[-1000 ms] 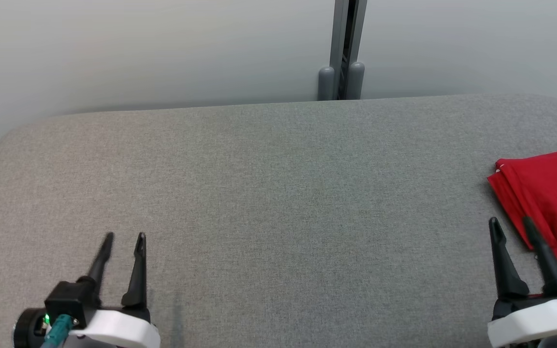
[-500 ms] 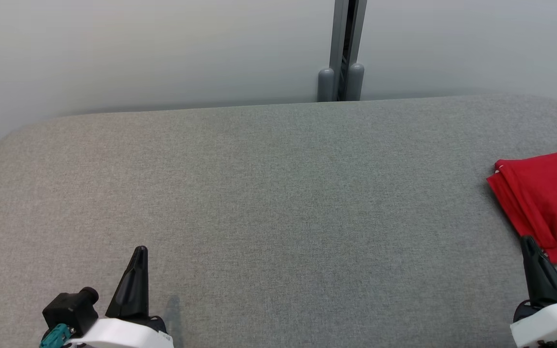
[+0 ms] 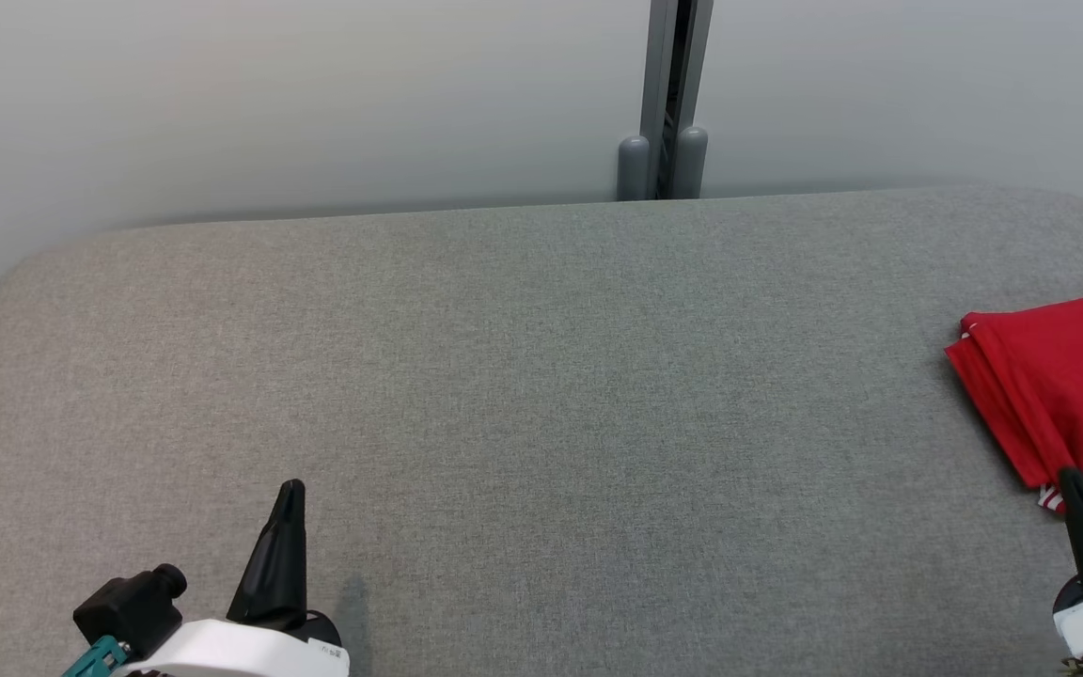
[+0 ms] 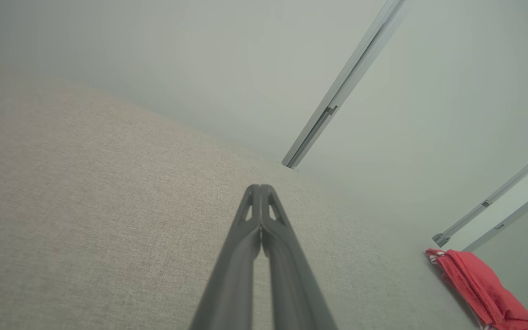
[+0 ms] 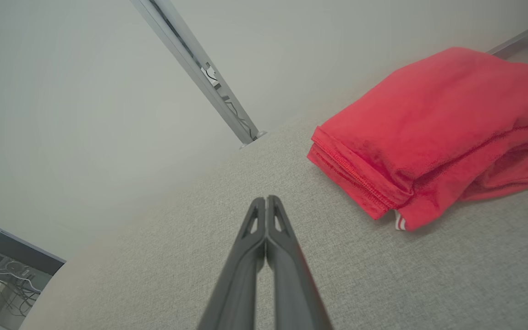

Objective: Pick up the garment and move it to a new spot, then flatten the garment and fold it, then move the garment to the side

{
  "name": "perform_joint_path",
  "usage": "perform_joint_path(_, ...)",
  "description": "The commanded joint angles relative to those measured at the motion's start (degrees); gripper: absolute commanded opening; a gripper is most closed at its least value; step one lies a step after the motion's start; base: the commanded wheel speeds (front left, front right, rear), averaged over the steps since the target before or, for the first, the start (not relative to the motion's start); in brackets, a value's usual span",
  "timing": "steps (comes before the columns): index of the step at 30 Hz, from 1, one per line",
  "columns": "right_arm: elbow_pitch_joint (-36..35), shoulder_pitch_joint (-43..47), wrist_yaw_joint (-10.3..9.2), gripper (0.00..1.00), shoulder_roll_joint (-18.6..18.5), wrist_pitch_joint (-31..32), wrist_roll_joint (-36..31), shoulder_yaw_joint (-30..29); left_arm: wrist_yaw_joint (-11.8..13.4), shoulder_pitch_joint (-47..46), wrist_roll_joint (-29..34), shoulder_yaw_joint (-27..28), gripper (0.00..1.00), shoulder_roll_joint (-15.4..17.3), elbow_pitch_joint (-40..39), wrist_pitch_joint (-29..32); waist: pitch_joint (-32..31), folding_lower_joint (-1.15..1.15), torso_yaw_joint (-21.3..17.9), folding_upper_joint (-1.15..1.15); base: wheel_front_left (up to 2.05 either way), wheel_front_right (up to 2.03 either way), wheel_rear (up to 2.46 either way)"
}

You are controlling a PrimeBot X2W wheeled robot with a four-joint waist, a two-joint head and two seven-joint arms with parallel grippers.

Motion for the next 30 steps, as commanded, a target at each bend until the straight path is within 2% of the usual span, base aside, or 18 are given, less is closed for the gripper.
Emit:
perform_joint_path(1,0.12,-1.60,0.01,0.00,-0.96,1.16,2.67,-1.26,-0.61,-0.80,-2.30,0.00,0.00,0.13,-0.94,-0.39,-0.03,0.00,0.00,0.00,0.00,0.00,0.00)
perform_joint_path(30,7.22,-5.23,0.01,0.00,-2.74,11.84,22.83,-10.40,-4.34,-0.51,-20.99,-1.67,0.00,-2.26,-1.25,-1.38,-0.53,0.00,-0.03,0.00,0.00,0.00,0.00)
